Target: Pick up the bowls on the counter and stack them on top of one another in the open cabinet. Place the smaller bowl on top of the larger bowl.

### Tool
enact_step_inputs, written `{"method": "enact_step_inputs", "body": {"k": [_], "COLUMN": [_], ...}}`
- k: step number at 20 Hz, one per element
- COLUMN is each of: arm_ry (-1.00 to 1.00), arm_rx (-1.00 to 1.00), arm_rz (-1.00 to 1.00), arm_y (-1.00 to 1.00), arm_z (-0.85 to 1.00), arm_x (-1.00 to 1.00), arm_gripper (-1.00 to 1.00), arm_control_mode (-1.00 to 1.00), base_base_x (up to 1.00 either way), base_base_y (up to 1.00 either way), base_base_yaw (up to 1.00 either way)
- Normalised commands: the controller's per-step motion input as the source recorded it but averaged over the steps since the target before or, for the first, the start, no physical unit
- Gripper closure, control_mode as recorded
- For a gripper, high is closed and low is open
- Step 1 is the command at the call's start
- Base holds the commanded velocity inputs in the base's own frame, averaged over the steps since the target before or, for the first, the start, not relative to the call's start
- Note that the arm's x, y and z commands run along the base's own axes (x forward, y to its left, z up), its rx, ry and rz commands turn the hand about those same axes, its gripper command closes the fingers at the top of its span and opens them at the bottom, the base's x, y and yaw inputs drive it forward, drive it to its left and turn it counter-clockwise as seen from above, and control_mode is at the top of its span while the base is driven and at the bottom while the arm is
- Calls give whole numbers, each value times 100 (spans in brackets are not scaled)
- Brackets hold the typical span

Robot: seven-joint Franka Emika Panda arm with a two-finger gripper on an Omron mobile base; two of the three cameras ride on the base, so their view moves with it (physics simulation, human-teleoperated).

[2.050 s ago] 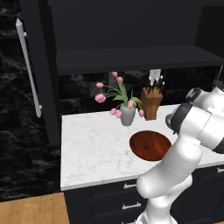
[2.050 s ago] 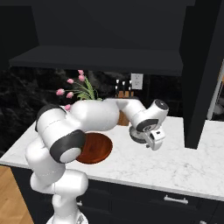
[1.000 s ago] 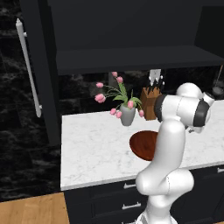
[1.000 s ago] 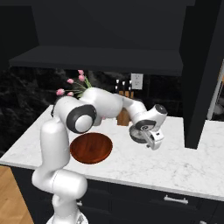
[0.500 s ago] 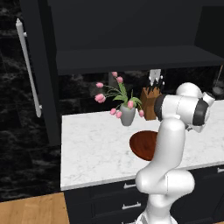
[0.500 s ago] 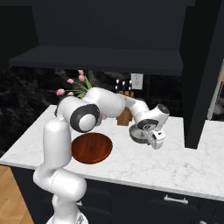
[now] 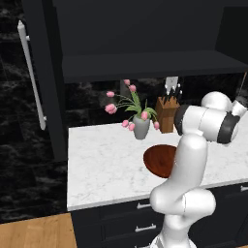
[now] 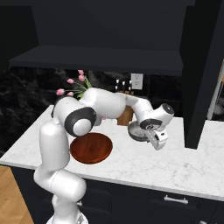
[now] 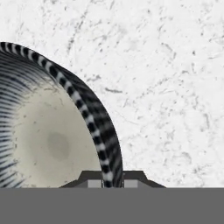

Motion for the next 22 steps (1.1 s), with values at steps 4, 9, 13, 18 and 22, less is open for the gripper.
{"method": "enact_step_inputs", "body": {"k": [4,9,13,18,22], "arm_ry": [-17,-2,0,3,7], "arm_rx": [0,0,-2,-4,-7], "arm_rz": [2,11,15,15,15], "arm_y": [28,94,100,100,99], "arm_z": [79,47,28,15,-10], "arm_x": [-90,-62,-58,-47,-15], "arm_gripper": [100,100,100,100,100], "arm_control_mode": [-100,-100,-100,-100,-100], "base_base_x": [0,0,0,0,0], "base_base_y": [0,0,0,0,0], "base_base_yaw": [0,0,0,0,0]}}
